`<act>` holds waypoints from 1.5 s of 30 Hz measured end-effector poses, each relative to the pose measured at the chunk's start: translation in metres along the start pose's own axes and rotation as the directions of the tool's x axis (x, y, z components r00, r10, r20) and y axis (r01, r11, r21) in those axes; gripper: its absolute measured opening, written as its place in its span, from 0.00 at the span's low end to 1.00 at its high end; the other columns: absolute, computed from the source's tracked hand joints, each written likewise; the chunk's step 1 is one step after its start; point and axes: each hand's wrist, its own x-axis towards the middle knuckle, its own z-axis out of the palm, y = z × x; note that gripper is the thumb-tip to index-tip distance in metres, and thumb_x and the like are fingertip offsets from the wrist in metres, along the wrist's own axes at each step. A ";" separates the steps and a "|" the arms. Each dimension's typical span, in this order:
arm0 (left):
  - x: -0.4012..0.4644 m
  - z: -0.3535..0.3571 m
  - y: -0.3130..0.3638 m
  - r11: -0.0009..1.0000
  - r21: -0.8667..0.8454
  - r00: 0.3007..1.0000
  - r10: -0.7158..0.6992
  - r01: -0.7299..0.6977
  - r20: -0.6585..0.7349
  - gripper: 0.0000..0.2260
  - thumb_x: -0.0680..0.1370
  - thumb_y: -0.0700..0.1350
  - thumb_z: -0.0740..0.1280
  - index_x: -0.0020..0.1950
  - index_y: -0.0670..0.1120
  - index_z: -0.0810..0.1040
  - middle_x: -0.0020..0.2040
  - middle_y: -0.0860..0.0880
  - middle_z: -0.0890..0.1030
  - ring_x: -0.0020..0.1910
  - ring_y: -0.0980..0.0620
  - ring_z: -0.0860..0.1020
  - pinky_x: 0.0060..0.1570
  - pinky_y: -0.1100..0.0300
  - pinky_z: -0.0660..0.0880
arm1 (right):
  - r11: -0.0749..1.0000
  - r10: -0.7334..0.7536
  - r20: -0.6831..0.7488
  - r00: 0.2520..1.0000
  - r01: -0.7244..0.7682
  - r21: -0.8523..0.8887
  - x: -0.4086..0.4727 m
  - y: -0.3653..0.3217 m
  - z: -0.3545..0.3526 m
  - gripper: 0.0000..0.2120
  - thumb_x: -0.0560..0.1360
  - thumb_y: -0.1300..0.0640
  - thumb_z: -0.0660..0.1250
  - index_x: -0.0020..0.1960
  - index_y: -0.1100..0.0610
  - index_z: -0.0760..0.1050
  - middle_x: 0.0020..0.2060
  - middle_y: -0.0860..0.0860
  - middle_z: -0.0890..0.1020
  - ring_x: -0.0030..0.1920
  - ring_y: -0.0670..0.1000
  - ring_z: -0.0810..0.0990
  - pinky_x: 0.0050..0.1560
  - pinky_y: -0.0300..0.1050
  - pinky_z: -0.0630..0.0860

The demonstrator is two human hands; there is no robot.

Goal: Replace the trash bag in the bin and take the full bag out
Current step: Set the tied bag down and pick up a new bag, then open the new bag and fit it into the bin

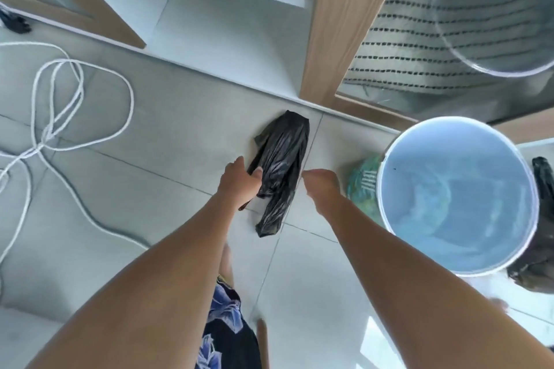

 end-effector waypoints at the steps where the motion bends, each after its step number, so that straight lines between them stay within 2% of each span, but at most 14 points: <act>1: 0.005 0.004 0.002 0.999 -0.050 1.000 -0.009 0.010 0.017 0.29 0.80 0.54 0.58 0.78 0.43 0.55 0.76 0.41 0.62 0.74 0.42 0.62 0.71 0.54 0.60 | 0.999 0.029 0.005 1.000 -0.029 0.042 0.008 0.002 0.006 0.15 0.73 0.61 0.61 0.27 0.57 0.68 0.26 0.53 0.73 0.33 0.55 0.76 0.32 0.43 0.75; 3: 0.020 0.014 0.005 0.993 -0.118 0.999 -0.007 0.010 0.033 0.29 0.80 0.53 0.60 0.78 0.44 0.55 0.75 0.43 0.64 0.73 0.43 0.64 0.70 0.55 0.62 | 0.987 0.062 0.027 0.998 -0.065 0.145 0.022 0.006 0.018 0.11 0.70 0.60 0.66 0.30 0.58 0.70 0.31 0.55 0.75 0.36 0.56 0.78 0.41 0.48 0.80; 5: 0.028 0.022 0.007 0.990 -0.142 0.999 -0.011 0.017 0.045 0.26 0.79 0.49 0.63 0.75 0.44 0.61 0.70 0.43 0.73 0.69 0.43 0.71 0.66 0.55 0.67 | 0.983 0.070 0.068 0.995 -0.080 0.164 0.031 0.010 0.026 0.07 0.69 0.59 0.68 0.34 0.58 0.72 0.33 0.57 0.75 0.36 0.54 0.75 0.39 0.46 0.75; 7: 0.033 0.030 0.005 0.982 -0.186 0.998 -0.030 0.040 0.056 0.15 0.76 0.44 0.66 0.63 0.45 0.74 0.56 0.41 0.80 0.58 0.42 0.79 0.56 0.54 0.74 | 0.980 0.073 0.138 0.988 -0.097 0.176 0.036 0.012 0.030 0.08 0.72 0.61 0.67 0.34 0.57 0.71 0.32 0.55 0.74 0.33 0.53 0.73 0.35 0.43 0.71; 10: 0.028 0.033 0.004 0.947 -0.301 0.990 -0.079 0.111 0.117 0.03 0.75 0.39 0.67 0.47 0.44 0.77 0.46 0.43 0.80 0.45 0.45 0.78 0.46 0.58 0.72 | 0.979 0.062 0.197 0.978 -0.098 0.180 0.035 0.012 0.029 0.12 0.73 0.61 0.64 0.32 0.53 0.69 0.30 0.49 0.72 0.29 0.47 0.71 0.31 0.38 0.70; 16: 0.002 0.009 0.022 0.883 -0.441 0.983 -0.100 0.158 0.151 0.07 0.74 0.36 0.69 0.51 0.43 0.80 0.45 0.44 0.80 0.45 0.46 0.77 0.43 0.60 0.72 | 0.959 0.002 0.189 0.982 -0.056 0.279 0.002 -0.002 0.007 0.13 0.73 0.63 0.64 0.32 0.52 0.69 0.30 0.48 0.72 0.29 0.46 0.70 0.31 0.38 0.70; 23: -0.078 -0.054 0.041 0.882 -0.466 0.996 -0.036 0.068 0.076 0.06 0.72 0.36 0.71 0.47 0.44 0.80 0.42 0.46 0.81 0.38 0.51 0.78 0.38 0.62 0.74 | 0.934 -0.132 0.195 0.972 0.056 0.353 -0.089 -0.027 -0.028 0.12 0.73 0.64 0.64 0.32 0.54 0.70 0.28 0.50 0.72 0.27 0.46 0.70 0.25 0.35 0.69; 25: -0.103 -0.068 0.046 0.877 -0.479 0.998 -0.011 0.037 0.056 0.08 0.71 0.37 0.72 0.49 0.45 0.81 0.46 0.46 0.83 0.45 0.48 0.80 0.46 0.58 0.77 | 0.921 -0.183 0.180 0.967 0.104 0.375 -0.119 -0.033 -0.041 0.12 0.74 0.64 0.63 0.33 0.54 0.70 0.28 0.50 0.72 0.27 0.46 0.71 0.25 0.36 0.69; 27: -0.131 -0.080 0.053 0.871 -0.491 0.998 0.028 0.006 0.062 0.08 0.70 0.38 0.73 0.47 0.46 0.81 0.49 0.46 0.84 0.50 0.47 0.81 0.55 0.54 0.77 | 0.898 -0.232 0.156 0.960 0.150 0.414 -0.148 -0.036 -0.061 0.12 0.74 0.65 0.63 0.33 0.53 0.70 0.29 0.50 0.72 0.28 0.46 0.71 0.26 0.36 0.70; 30: -0.176 -0.089 0.067 0.876 -0.480 0.990 0.110 -0.054 0.089 0.07 0.69 0.38 0.74 0.43 0.47 0.80 0.45 0.47 0.82 0.39 0.51 0.74 0.40 0.60 0.70 | 0.867 -0.285 0.108 0.953 0.208 0.452 -0.188 -0.032 -0.096 0.13 0.75 0.65 0.63 0.34 0.53 0.71 0.29 0.49 0.74 0.28 0.46 0.72 0.25 0.35 0.71; 33: -0.215 -0.089 0.089 0.900 -0.414 0.977 0.190 -0.134 0.098 0.12 0.68 0.40 0.76 0.50 0.47 0.81 0.48 0.49 0.83 0.32 0.54 0.67 0.32 0.61 0.63 | 0.858 -0.275 0.003 0.962 0.244 0.452 -0.220 -0.022 -0.135 0.13 0.74 0.65 0.65 0.31 0.57 0.73 0.17 0.47 0.73 0.21 0.46 0.70 0.19 0.34 0.68; 39: -0.260 -0.064 0.145 0.875 -0.379 0.928 0.361 -0.301 0.096 0.12 0.67 0.37 0.76 0.47 0.45 0.81 0.36 0.46 0.78 0.27 0.53 0.66 0.27 0.63 0.61 | 0.784 -0.316 -0.139 0.938 0.341 0.519 -0.260 0.012 -0.216 0.12 0.75 0.65 0.64 0.36 0.53 0.73 0.31 0.49 0.73 0.30 0.45 0.70 0.31 0.35 0.72; 43: -0.273 -0.038 0.174 0.832 -0.378 0.878 0.470 -0.406 0.090 0.12 0.67 0.34 0.75 0.48 0.43 0.81 0.38 0.46 0.82 0.37 0.50 0.77 0.39 0.61 0.74 | 0.754 -0.263 -0.324 0.909 0.403 0.519 -0.265 0.036 -0.261 0.07 0.74 0.63 0.67 0.48 0.52 0.79 0.34 0.49 0.76 0.29 0.45 0.69 0.30 0.35 0.67; 45: -0.277 -0.025 0.181 0.834 -0.332 0.857 0.501 -0.441 0.121 0.12 0.65 0.35 0.76 0.44 0.47 0.81 0.42 0.47 0.82 0.44 0.50 0.77 0.41 0.62 0.74 | 0.745 -0.228 -0.360 0.905 0.400 0.534 -0.260 0.046 -0.276 0.06 0.74 0.62 0.67 0.43 0.52 0.81 0.31 0.50 0.76 0.27 0.47 0.67 0.28 0.37 0.65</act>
